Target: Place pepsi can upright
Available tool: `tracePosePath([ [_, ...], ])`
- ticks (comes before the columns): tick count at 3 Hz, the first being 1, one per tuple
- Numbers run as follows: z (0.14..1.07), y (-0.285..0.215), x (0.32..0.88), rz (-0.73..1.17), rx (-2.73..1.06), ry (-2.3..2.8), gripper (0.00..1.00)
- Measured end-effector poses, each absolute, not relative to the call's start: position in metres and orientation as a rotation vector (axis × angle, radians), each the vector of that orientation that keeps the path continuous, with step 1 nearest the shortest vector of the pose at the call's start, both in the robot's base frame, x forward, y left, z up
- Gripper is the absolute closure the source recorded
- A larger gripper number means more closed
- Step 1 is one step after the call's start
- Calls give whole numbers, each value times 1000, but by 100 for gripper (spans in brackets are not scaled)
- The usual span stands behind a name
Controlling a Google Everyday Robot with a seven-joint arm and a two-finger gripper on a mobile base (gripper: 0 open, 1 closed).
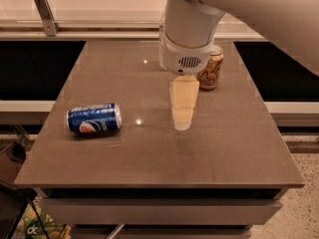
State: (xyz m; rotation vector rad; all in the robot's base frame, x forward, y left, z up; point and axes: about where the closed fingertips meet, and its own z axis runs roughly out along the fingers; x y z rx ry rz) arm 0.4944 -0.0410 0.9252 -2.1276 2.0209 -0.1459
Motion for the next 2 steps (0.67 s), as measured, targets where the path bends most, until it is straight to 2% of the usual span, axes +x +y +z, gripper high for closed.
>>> tracePosePath([
  [2,894,4,502,-19,-2226,1989,0],
])
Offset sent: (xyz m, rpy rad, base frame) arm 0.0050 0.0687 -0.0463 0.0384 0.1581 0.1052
